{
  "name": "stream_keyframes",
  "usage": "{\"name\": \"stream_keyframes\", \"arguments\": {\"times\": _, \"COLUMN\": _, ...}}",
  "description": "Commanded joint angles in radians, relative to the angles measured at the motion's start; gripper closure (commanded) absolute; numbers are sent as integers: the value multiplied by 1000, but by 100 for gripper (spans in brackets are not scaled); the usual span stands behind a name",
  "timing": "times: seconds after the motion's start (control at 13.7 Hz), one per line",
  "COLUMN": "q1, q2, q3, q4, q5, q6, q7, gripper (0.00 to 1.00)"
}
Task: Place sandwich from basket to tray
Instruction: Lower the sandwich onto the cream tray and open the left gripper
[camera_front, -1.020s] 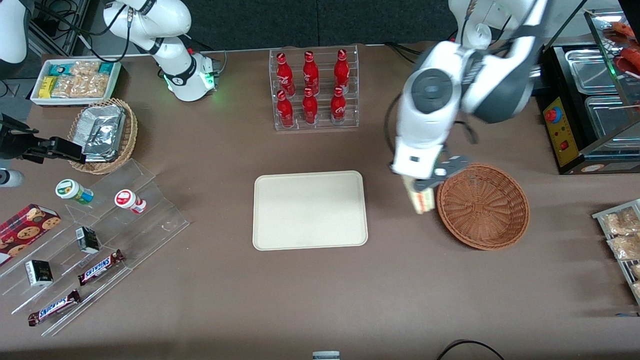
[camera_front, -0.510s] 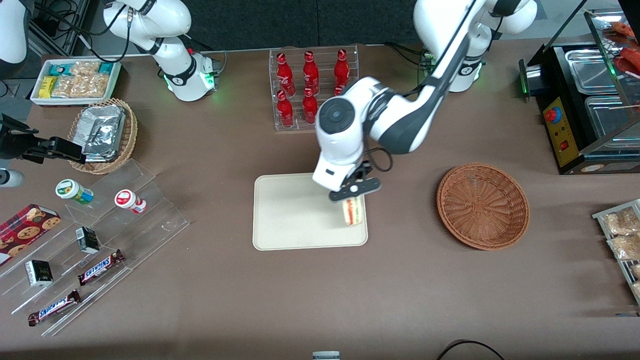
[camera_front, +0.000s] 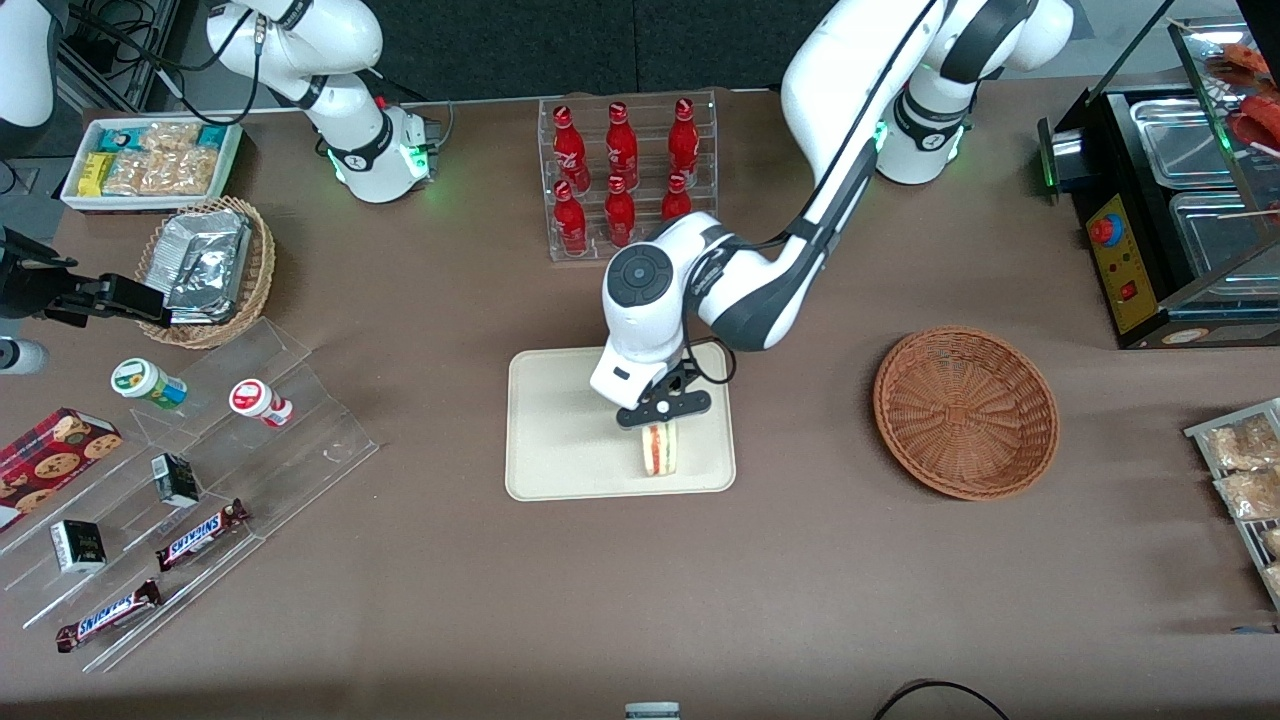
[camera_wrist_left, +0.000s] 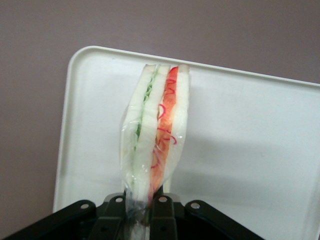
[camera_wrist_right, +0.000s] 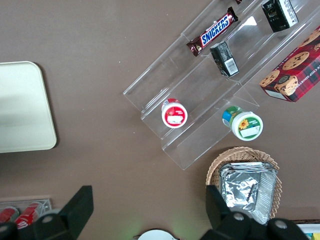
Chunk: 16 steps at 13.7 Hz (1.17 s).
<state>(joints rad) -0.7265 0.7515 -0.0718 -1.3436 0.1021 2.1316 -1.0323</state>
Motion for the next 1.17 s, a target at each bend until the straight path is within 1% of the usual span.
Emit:
{"name": "stream_keyframes", "arguments": {"times": 0.0, "q1": -33, "q2": 51, "q3": 10, "q4": 60, "q5": 5, "q6": 25, "q7": 1, "gripper": 100}}
{"name": "stream_keyframes", "arguments": {"times": 0.15, "q1": -39, "q2": 81, "q3": 10, "q4": 78, "q5": 7, "q6": 25, "q7": -2, "gripper": 100}}
{"name": "stream_keyframes", "arguments": {"times": 0.51, "q1": -39, "q2": 83, "q3": 9, "q4": 63, "q5": 8, "q6": 13, "q7": 3, "gripper": 100}}
{"name": "stream_keyframes", "arguments": {"times": 0.58, "q1": -39, "q2": 80, "q3": 7, "q4": 57, "q5": 5, "q6": 10, "q7": 4, "gripper": 71}}
{"name": "stream_keyframes", "arguments": {"times": 0.66, "q1": -37, "q2": 78, "q3": 3, "q4": 57, "q5": 4, "q6": 10, "q7": 6, "gripper": 24}}
{"name": "stream_keyframes", "arguments": {"times": 0.73, "q1": -37, "q2": 80, "q3": 3, "q4": 57, "q5": 1, "q6": 7, "q7": 15, "gripper": 1}}
{"name": "stream_keyframes", "arguments": {"times": 0.95, "q1": -37, "q2": 68, "q3": 3, "q4": 58, "q5": -2, "q6": -41, "q7": 14, "gripper": 1}}
{"name": "stream_keyframes", "arguments": {"times": 1.09, "q1": -31, "q2": 37, "q3": 3, "q4": 69, "q5": -5, "q6": -91, "q7": 1, "gripper": 1}}
